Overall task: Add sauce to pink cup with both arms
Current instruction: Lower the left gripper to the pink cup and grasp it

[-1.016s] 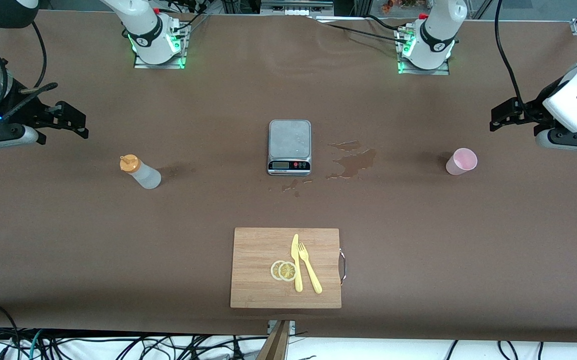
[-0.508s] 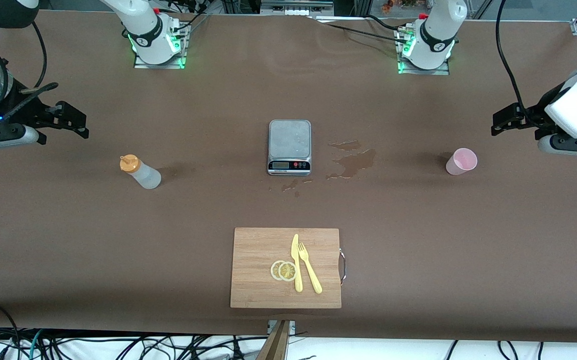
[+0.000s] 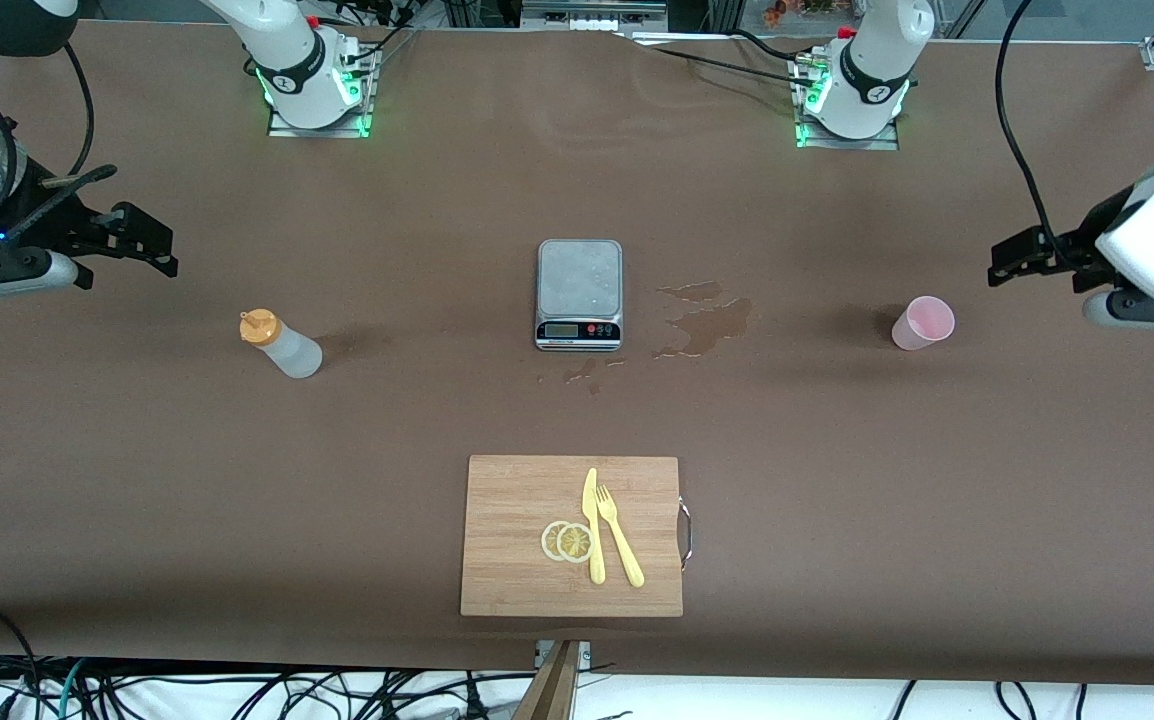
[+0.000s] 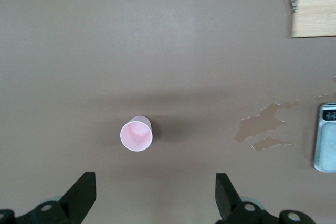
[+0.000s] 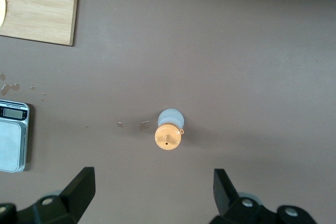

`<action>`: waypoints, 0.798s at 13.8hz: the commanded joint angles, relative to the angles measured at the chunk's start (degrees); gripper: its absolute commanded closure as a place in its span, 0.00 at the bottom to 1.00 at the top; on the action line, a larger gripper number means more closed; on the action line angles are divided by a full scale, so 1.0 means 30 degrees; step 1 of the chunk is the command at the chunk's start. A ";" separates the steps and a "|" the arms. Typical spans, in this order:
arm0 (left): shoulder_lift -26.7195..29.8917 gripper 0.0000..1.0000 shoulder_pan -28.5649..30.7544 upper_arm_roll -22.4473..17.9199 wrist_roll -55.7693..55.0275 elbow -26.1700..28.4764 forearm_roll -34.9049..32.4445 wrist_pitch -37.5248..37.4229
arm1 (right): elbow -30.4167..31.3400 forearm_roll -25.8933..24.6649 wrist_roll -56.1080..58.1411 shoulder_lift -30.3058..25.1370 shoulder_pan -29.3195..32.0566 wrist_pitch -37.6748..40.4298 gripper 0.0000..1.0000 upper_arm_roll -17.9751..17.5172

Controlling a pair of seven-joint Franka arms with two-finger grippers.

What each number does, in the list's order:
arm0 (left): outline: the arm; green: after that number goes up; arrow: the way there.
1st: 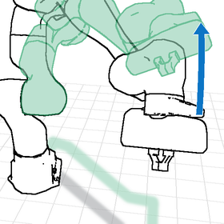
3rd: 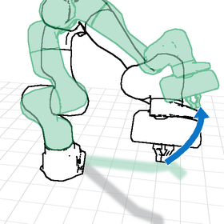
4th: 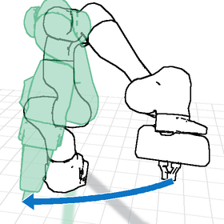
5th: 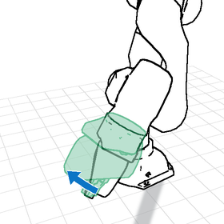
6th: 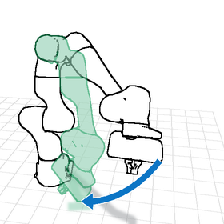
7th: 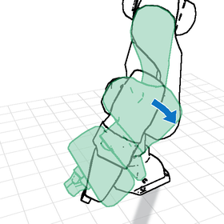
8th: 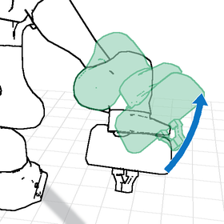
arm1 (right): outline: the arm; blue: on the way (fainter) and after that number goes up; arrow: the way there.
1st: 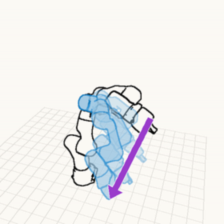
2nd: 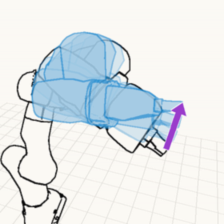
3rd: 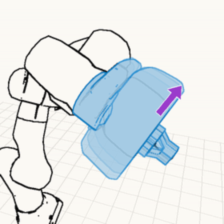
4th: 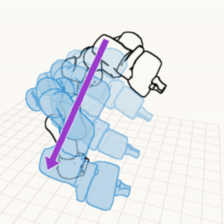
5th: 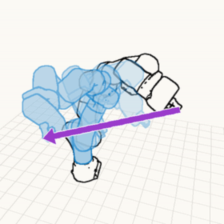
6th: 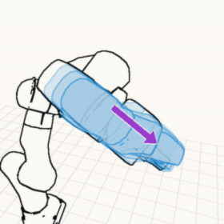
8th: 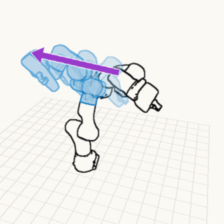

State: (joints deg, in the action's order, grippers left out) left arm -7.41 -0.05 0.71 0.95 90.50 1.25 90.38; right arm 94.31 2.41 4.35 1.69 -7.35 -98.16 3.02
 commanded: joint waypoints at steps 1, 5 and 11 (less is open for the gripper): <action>0.0449 0.00 0.0220 0.0056 0.0883 0.2874 -0.0093 0.2094 | -0.0118 -0.0160 0.0044 -0.0066 -0.0010 0.0229 0.00 -0.0041; 0.0361 0.00 0.0481 0.0145 0.2490 0.5508 -0.1793 0.5252 | -0.0118 -0.0160 -0.0014 -0.0066 -0.0010 0.0229 0.00 -0.0041; 0.0419 0.00 0.2710 0.0145 0.5837 1.0666 -0.1764 1.1758 | -0.0118 -0.0160 -0.0073 -0.0066 -0.0039 0.0258 0.00 -0.0041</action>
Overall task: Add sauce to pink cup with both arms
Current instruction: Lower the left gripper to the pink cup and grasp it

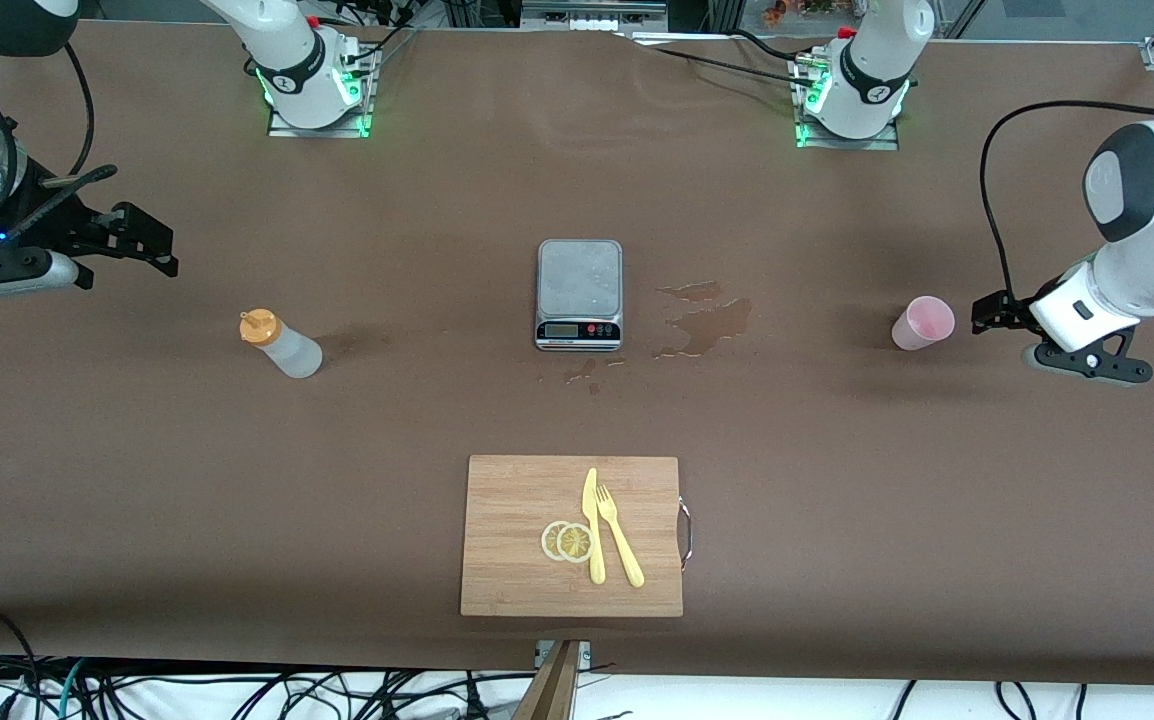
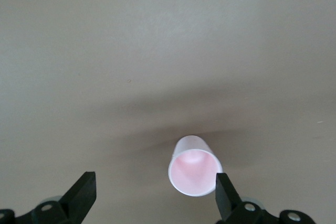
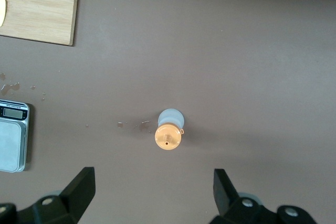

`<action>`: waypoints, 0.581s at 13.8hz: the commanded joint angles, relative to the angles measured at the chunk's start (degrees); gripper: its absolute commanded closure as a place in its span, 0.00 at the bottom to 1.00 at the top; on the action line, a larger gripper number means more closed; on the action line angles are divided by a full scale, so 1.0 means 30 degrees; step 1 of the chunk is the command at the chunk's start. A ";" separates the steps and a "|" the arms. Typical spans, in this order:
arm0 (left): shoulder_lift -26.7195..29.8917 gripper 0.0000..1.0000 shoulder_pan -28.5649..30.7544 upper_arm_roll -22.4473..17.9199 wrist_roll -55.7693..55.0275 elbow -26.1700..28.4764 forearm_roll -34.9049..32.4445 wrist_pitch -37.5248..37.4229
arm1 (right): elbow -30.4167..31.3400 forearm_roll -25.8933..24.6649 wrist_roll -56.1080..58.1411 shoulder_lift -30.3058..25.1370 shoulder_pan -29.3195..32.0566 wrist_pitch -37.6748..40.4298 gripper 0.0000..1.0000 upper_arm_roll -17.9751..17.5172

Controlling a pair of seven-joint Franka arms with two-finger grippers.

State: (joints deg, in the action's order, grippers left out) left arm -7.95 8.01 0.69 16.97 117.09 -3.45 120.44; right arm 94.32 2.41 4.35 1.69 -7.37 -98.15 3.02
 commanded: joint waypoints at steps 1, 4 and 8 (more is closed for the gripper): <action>0.0572 0.00 0.0200 0.0150 0.0526 0.2013 -0.0256 0.2010 | -0.0122 -0.0160 -0.0073 -0.0066 -0.0034 0.0255 0.00 -0.0039; 0.0105 0.00 0.1020 0.0179 0.1519 0.2103 -0.0227 0.2217 | -0.0122 -0.0160 -0.0160 -0.0066 -0.0034 0.0372 0.00 -0.0039; -0.0512 0.00 0.1374 0.0179 0.1640 0.2745 -0.0110 0.3592 | -0.0122 -0.0160 -0.0161 -0.0066 -0.0034 0.0372 0.00 -0.0039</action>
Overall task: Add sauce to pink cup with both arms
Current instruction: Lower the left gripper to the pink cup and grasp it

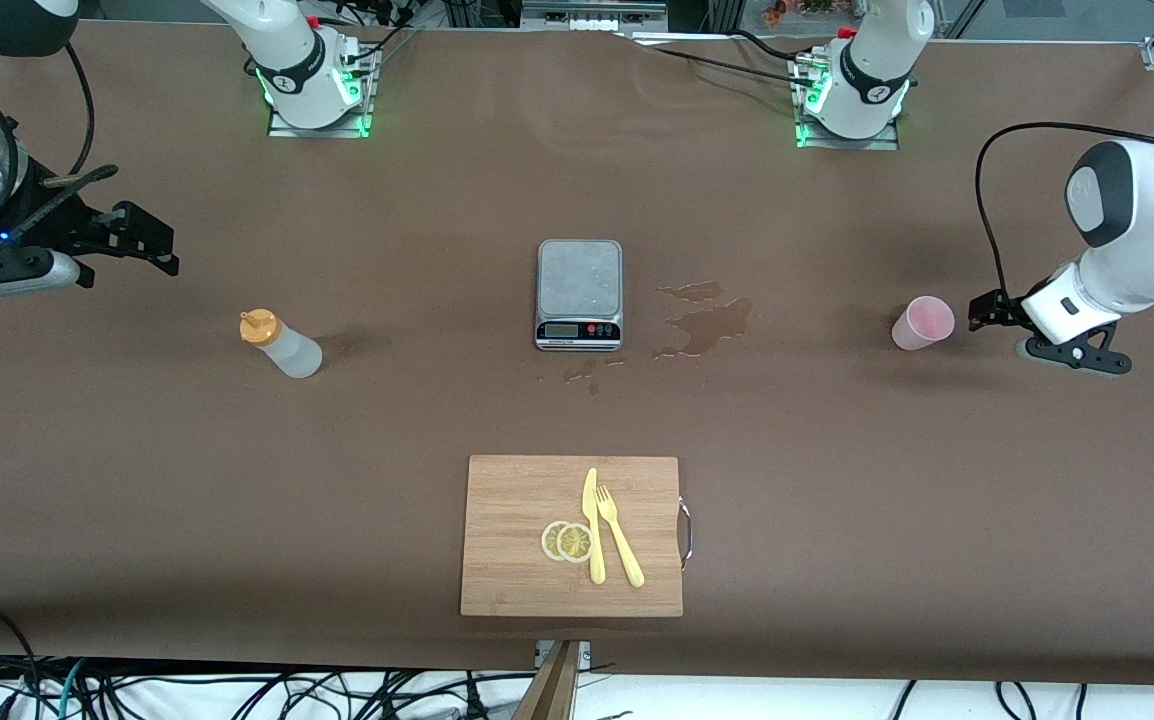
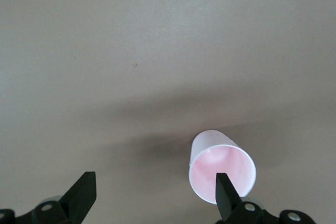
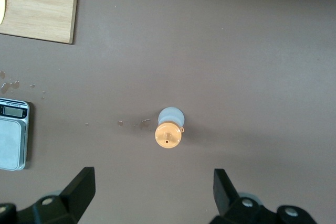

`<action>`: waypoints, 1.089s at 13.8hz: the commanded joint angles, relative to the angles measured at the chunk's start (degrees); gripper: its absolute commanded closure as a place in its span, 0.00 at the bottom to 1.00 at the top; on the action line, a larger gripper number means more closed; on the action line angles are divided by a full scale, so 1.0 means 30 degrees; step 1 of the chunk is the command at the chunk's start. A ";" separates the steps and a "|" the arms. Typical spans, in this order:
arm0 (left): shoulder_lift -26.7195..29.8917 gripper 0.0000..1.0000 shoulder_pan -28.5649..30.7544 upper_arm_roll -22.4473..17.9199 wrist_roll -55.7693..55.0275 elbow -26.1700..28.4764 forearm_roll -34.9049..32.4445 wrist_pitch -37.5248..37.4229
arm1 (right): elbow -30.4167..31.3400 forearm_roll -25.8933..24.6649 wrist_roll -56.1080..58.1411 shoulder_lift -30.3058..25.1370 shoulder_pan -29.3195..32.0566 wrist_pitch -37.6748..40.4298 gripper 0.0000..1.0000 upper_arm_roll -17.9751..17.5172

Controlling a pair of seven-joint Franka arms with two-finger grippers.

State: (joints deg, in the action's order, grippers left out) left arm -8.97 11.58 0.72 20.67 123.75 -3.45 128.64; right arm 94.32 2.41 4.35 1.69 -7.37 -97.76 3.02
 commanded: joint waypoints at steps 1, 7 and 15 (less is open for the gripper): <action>-0.0174 0.00 0.0184 0.0170 0.0405 0.0643 -0.0109 0.1093 | -0.0151 -0.0160 -0.0101 -0.0066 -0.0032 0.0215 0.00 -0.0039; -0.1024 0.00 0.0242 0.0170 0.0435 0.1725 -0.0373 0.3465 | -0.0180 -0.0189 0.0045 -0.0066 -0.0032 0.0215 0.00 -0.0039; -0.1229 0.01 0.0242 0.0199 0.0464 0.4069 -0.0431 0.5897 | -0.0180 -0.0160 -0.0042 0.0109 -0.0062 0.0010 0.00 -0.0039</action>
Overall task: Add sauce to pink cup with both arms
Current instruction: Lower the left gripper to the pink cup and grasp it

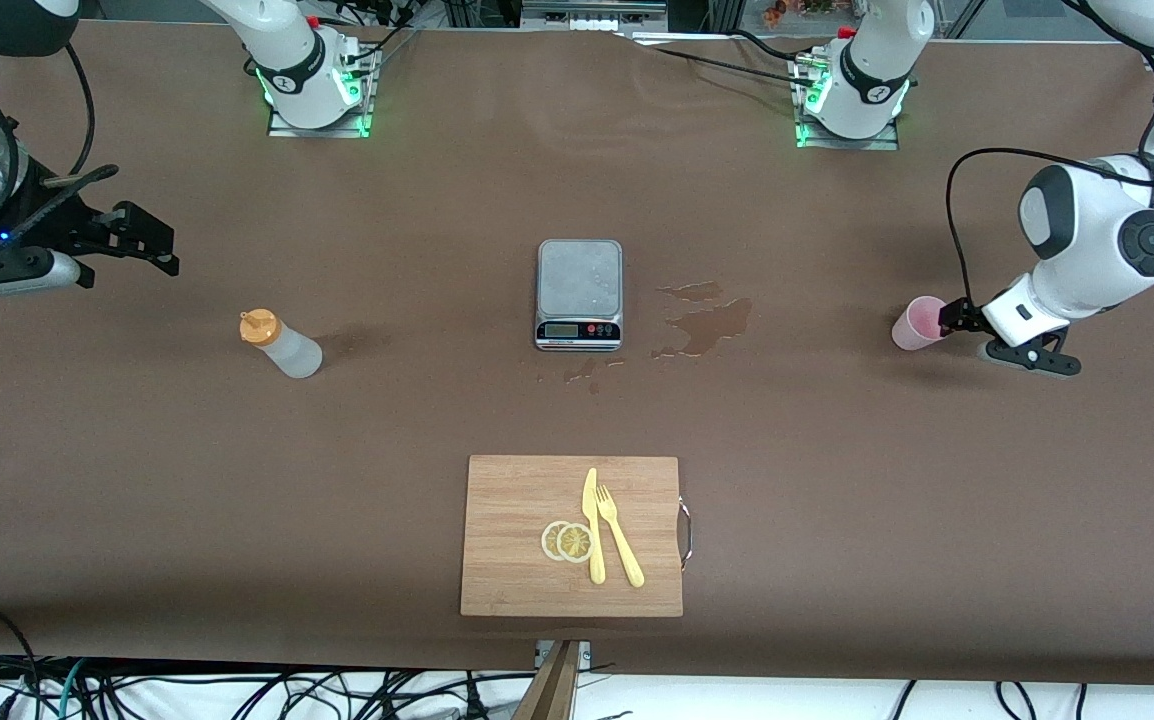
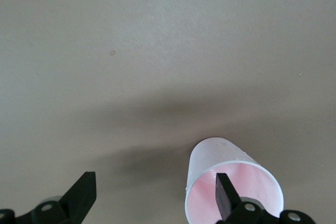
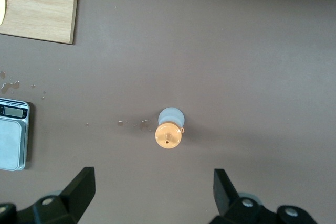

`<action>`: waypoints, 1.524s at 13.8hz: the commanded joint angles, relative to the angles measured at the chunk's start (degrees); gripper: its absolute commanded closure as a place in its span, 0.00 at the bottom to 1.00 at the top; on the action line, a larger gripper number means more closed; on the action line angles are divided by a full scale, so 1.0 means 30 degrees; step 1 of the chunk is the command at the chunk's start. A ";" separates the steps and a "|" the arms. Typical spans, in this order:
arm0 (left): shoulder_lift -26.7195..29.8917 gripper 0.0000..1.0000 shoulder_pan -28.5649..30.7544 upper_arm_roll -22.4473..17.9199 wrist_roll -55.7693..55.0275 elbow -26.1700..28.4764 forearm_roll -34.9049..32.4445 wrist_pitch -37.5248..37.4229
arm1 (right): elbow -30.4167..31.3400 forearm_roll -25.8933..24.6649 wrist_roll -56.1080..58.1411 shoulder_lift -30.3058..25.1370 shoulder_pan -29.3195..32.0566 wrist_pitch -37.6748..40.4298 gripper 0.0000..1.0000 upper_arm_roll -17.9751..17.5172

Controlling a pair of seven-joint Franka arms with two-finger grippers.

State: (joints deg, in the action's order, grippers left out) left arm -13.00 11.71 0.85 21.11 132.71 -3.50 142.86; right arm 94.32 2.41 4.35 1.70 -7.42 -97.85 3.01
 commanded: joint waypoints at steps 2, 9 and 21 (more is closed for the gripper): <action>0.0203 0.49 0.0199 0.0155 0.1015 0.1143 -0.0416 0.1161 | -0.0181 -0.0160 -0.0044 0.0135 -0.0047 0.0037 0.00 -0.0036; 0.0583 1.00 0.0141 0.0506 0.1224 0.1085 -0.0415 0.0956 | -0.0210 -0.0160 -0.0044 0.0164 -0.0018 -0.0080 0.00 -0.0036; -0.0088 1.00 -0.0416 0.4454 -0.3423 -0.7928 -0.0122 -0.9054 | -0.0181 -0.0189 -0.0044 0.0165 -0.0047 -0.0109 0.00 -0.0036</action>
State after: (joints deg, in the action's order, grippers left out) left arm -10.35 11.02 11.09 15.99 116.74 -3.49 122.09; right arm 94.32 2.41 4.35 2.10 -7.43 -98.27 3.01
